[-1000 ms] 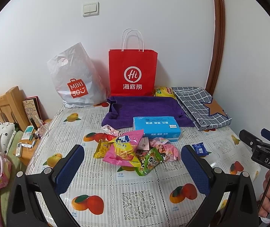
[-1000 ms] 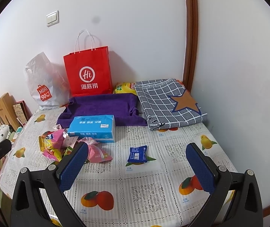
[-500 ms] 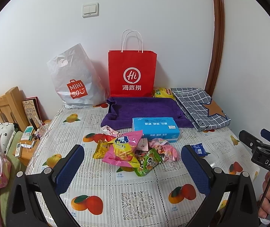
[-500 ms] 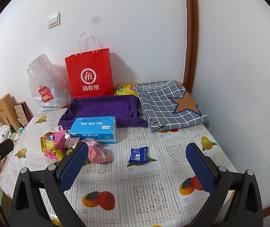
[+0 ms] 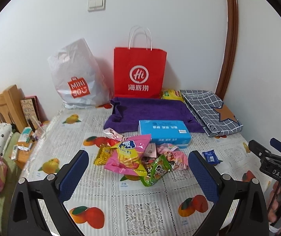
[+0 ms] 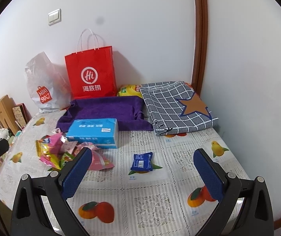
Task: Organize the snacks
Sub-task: 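Grasp the pink-and-yellow chip bag with the left gripper while the right grasps the blue biscuit packet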
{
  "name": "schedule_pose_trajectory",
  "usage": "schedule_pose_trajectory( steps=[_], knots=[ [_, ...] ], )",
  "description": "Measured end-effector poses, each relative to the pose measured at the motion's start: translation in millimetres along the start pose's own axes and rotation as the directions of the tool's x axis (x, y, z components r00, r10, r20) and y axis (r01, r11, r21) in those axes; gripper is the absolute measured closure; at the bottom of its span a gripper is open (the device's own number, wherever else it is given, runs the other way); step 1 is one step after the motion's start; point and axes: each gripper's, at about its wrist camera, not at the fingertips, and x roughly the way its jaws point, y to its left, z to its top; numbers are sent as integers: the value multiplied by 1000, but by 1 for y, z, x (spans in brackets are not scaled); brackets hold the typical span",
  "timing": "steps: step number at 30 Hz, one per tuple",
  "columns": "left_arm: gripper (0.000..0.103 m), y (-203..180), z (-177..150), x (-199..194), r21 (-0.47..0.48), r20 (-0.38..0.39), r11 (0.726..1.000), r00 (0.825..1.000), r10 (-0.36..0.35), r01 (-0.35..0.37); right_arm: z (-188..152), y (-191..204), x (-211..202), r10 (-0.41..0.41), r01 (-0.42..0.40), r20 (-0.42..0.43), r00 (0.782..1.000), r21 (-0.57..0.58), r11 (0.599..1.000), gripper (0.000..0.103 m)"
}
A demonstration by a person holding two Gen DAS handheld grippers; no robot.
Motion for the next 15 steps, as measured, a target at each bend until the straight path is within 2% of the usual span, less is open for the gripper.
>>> schedule_pose_trajectory(
  steps=[7,10,15],
  knots=[
    [2,13,-6,48,-10,-65,1000,998,14,-14,-11,-3,50,2,-2,-42,999,-19,1000,1],
    [2,21,-7,74,-9,-129,999,991,31,-33,-15,-3,80,-19,17,-100,995,-23,1000,1],
    [3,35,-8,99,-41,-170,999,985,24,-32,-22,-7,121,-7,9,-187,982,7,1000,3]
  ],
)
